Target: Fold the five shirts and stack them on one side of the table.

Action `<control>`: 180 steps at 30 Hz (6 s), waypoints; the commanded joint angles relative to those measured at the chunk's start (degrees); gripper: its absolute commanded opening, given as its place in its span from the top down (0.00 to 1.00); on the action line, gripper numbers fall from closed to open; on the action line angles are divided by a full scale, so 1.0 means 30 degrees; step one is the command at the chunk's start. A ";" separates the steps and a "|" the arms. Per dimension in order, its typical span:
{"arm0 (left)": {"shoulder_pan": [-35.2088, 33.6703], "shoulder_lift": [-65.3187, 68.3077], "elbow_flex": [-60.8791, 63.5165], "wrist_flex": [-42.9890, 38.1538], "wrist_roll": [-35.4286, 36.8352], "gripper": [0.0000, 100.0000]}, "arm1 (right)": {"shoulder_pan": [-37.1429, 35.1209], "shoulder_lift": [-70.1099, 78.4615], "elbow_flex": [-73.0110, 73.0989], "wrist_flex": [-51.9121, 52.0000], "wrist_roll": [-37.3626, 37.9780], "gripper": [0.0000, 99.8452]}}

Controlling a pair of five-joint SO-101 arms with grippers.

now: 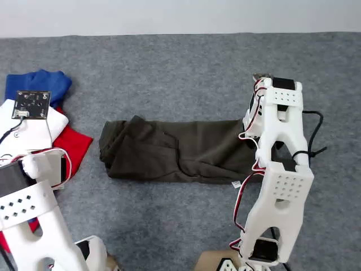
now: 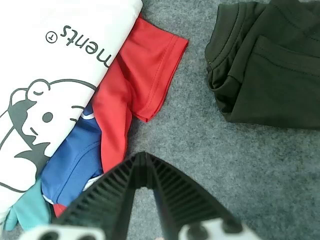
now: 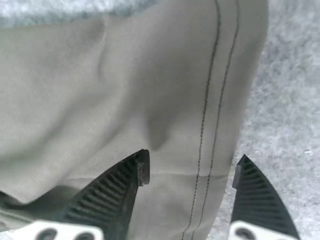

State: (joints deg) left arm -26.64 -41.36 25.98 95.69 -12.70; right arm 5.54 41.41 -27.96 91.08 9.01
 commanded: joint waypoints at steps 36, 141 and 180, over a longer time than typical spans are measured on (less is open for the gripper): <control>0.0059 -0.0205 -0.0161 -0.0205 -0.0029 1.00 | 0.5700 -0.3648 -0.0205 -0.0777 0.5509 0.99; 0.0117 -0.0352 0.0278 -0.0908 0.0000 1.00 | -1.2498 -0.0689 -1.1634 0.3941 0.3311 0.91; 0.0088 -0.0381 0.0220 -0.0908 0.0000 1.00 | -1.5282 -0.6608 -0.0850 0.3912 0.5919 0.99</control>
State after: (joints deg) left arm -26.64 -41.36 27.38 93.67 -12.70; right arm -44.13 26.11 -27.08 100.48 26.42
